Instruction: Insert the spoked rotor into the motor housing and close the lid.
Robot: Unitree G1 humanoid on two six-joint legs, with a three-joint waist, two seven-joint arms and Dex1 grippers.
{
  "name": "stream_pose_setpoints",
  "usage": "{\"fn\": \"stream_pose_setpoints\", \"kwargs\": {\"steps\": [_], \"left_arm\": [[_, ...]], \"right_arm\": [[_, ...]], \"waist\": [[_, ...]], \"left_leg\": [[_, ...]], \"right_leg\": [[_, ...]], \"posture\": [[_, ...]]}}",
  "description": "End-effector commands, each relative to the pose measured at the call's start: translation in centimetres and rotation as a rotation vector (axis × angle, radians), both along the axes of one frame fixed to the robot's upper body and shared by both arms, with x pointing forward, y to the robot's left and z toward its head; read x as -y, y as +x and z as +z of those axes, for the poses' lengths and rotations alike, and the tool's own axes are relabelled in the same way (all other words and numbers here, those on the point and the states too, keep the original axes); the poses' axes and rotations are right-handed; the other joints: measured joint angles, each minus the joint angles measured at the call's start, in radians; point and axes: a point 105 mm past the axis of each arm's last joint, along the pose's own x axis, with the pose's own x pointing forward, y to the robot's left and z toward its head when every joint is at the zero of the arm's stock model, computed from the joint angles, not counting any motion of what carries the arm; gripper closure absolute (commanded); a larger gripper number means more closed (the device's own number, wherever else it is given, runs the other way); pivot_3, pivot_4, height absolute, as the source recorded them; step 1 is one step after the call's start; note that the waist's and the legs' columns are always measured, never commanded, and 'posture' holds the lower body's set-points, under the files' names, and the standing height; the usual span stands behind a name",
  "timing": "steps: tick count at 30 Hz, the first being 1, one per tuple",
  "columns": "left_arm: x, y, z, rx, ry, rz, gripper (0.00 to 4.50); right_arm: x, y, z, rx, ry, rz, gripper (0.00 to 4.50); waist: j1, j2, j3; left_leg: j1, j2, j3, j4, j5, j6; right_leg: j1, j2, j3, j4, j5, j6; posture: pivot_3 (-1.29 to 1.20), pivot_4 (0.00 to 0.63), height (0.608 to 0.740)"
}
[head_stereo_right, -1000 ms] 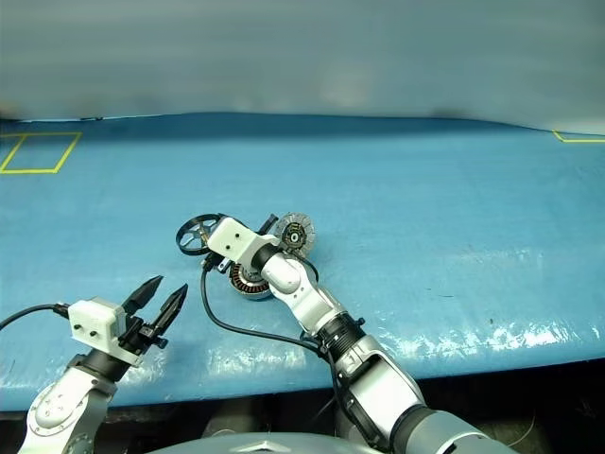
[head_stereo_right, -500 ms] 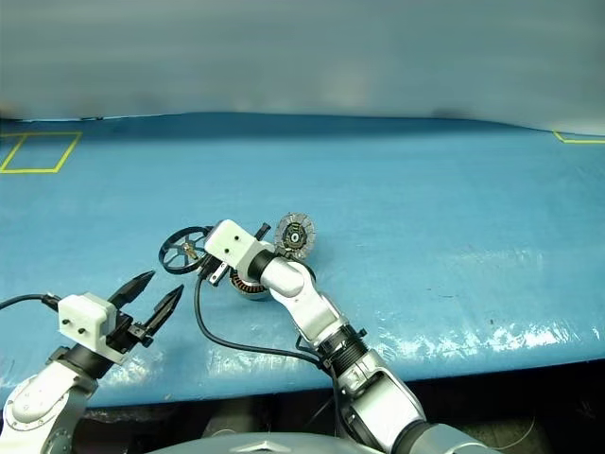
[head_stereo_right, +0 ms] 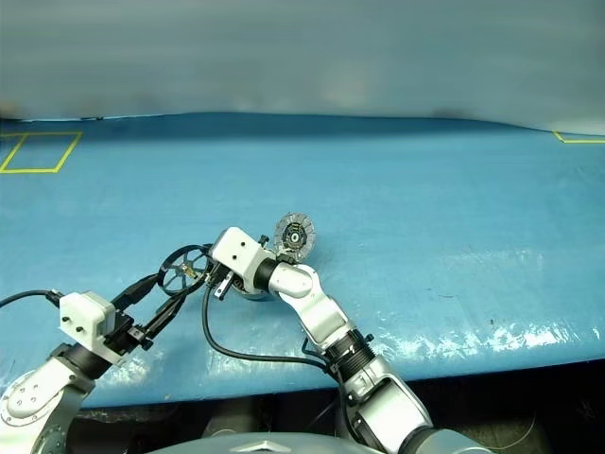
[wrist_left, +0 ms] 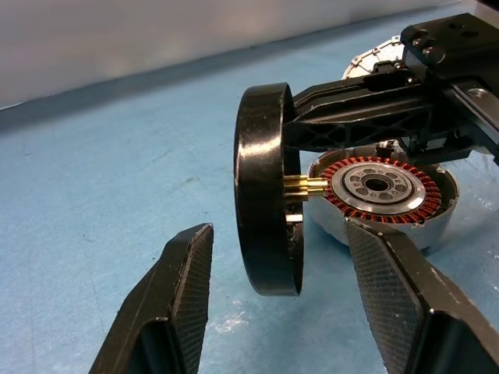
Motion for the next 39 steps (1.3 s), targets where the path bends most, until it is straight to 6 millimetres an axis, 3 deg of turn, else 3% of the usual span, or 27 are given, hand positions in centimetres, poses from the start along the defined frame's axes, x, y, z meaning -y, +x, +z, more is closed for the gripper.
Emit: {"fn": "stream_pose_setpoints", "kwargs": {"steps": [1, 5, 11, 21, 22, 28, 34, 39], "left_arm": [[-0.4, 0.2, 0.6, 0.016, 0.003, -0.006, 1.61], [-0.2, 0.3, 0.7, 0.014, -0.015, -0.031, 2.14], [0.1, 0.3, 0.6, 0.005, -0.025, -0.054, 4.10], [-0.2, 0.4, 0.7, 0.011, -0.016, -0.038, 4.10], [-0.2, 0.4, 0.7, 0.012, -0.015, -0.036, 4.10], [-0.2, 0.5, 0.5, 0.016, -0.012, -0.031, 4.10], [-0.9, 0.9, 1.0, 0.029, -0.001, -0.013, 4.10], [-2.0, 2.0, 0.9, 0.037, 0.048, 0.056, 4.10]], "right_arm": [[-0.4, -0.7, 2.2, 0.041, 0.065, 0.034, 4.50], [-0.4, -0.7, 2.1, 0.038, 0.056, 0.034, 4.50], [-0.3, -0.6, 1.7, 0.025, 0.047, 0.024, 4.50], [0.1, 0.0, 1.5, 0.022, 0.027, -0.019, 4.50], [0.3, 0.1, 1.5, 0.012, 0.033, -0.024, 4.02], [1.6, 0.4, 2.0, 0.006, 0.032, -0.050, 2.15], [4.3, 0.0, 3.1, -0.034, 0.065, -0.069, 2.11], [5.8, -1.6, 3.5, -0.087, 0.089, -0.054, 2.11]], "waist": [[0.000, 0.000, 0.000], [0.000, 0.000, 0.000], [0.000, 0.000, 0.000], [0.001, 0.000, 0.000], [0.001, 0.000, 0.000], [0.001, 0.000, 0.000], [0.003, 0.000, 0.000], [0.005, 0.000, 0.000]], "left_leg": [[0.000, 0.000, 0.000, 0.000, 0.000, 0.000], [0.000, 0.000, 0.000, 0.000, 0.000, 0.000], [0.000, 0.000, 0.000, 0.000, 0.000, 0.000], [0.000, 0.000, 0.000, 0.000, 0.000, 0.000], [0.000, 0.000, 0.000, 0.000, 0.000, 0.000], [0.000, 0.000, 0.000, 0.000, 0.000, 0.000], [0.000, 0.000, 0.000, 0.000, 0.000, 0.000], [0.000, 0.000, -0.001, 0.000, 0.000, 0.000]], "right_leg": [[0.000, 0.000, 0.000, 0.000, 0.000, 0.000], [0.000, 0.000, 0.000, 0.000, 0.000, 0.000], [0.000, 0.000, 0.000, 0.000, 0.000, 0.000], [0.000, 0.000, 0.000, 0.000, 0.000, 0.000], [0.000, 0.000, 0.000, 0.000, 0.000, 0.000], [0.000, 0.000, 0.000, 0.000, 0.000, 0.000], [0.000, 0.000, 0.000, -0.001, 0.000, 0.000], [0.000, 0.000, -0.001, -0.001, 0.000, 0.000]], "posture": [[0.00, 0.150, 0.740], [0.00, 0.150, 0.740], [0.00, 0.150, 0.740], [0.00, 0.150, 0.740], [0.00, 0.150, 0.740], [0.00, 0.150, 0.740], [0.00, 0.150, 0.740], [0.00, 0.150, 0.740]]}}
